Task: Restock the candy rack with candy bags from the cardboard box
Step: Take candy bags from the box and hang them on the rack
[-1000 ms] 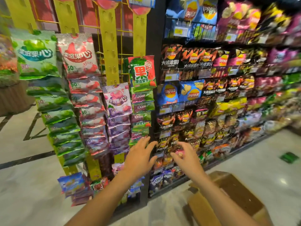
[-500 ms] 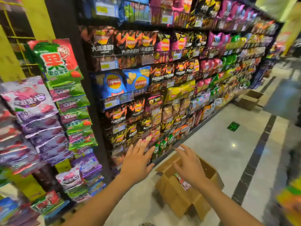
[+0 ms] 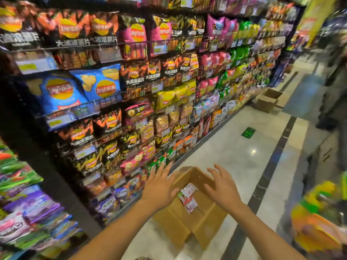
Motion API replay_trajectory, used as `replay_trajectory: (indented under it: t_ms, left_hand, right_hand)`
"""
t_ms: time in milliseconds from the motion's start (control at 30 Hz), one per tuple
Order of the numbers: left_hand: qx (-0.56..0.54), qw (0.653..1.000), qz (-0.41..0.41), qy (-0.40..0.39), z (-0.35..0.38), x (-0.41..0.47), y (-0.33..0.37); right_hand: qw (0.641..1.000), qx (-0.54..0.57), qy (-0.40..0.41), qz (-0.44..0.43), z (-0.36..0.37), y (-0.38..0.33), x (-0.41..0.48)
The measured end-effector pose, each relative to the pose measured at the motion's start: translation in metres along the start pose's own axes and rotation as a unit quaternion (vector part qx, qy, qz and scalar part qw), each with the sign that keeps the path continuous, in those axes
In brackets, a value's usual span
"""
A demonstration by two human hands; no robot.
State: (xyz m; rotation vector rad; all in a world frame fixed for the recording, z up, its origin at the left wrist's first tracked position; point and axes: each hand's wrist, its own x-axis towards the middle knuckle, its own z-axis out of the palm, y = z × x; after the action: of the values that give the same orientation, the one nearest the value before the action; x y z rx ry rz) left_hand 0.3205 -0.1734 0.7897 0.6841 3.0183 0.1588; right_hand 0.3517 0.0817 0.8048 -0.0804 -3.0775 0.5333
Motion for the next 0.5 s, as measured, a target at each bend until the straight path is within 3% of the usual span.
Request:
replay_trajectory:
  t_ms: [500]
  left_hand:
    - [-0.026,0.997,0.014,-0.069,0.070,0.167,0.012]
  right_hand:
    - [0.996,0.037,-0.043,0.071,0.030,0.083,0.132]
